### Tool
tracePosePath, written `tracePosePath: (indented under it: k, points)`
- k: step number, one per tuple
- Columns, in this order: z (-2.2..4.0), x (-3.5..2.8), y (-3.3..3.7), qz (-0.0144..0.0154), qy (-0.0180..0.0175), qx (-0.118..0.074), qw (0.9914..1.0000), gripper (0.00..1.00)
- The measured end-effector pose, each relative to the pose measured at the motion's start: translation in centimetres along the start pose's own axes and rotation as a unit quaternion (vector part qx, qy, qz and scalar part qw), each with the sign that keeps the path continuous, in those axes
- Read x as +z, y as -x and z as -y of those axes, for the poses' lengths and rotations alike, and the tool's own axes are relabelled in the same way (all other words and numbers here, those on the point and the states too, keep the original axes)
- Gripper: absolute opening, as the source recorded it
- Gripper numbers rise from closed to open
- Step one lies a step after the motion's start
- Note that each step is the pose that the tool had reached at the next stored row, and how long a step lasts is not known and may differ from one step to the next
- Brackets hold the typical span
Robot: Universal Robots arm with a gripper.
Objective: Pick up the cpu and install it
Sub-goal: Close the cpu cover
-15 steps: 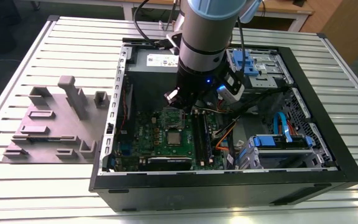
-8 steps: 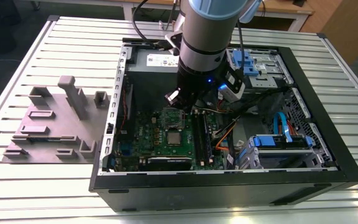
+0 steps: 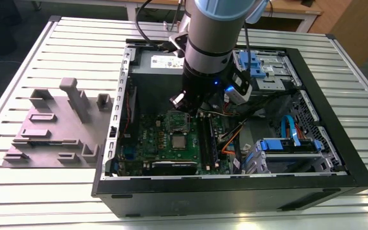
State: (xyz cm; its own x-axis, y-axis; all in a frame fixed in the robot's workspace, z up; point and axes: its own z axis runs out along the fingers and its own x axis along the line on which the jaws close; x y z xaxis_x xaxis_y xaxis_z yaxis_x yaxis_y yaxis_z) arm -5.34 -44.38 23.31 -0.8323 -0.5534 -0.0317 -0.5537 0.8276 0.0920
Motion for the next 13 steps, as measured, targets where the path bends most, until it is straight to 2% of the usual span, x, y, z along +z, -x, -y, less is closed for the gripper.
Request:
tracePosePath:
  k: [9,13]
  points:
    - [0.02,0.01,0.00,-0.0002,0.0002,-0.003,1.00000,0.10]
    - [0.23,-0.02,-0.13,-0.0003,0.0002,-0.003,0.99999,0.10]
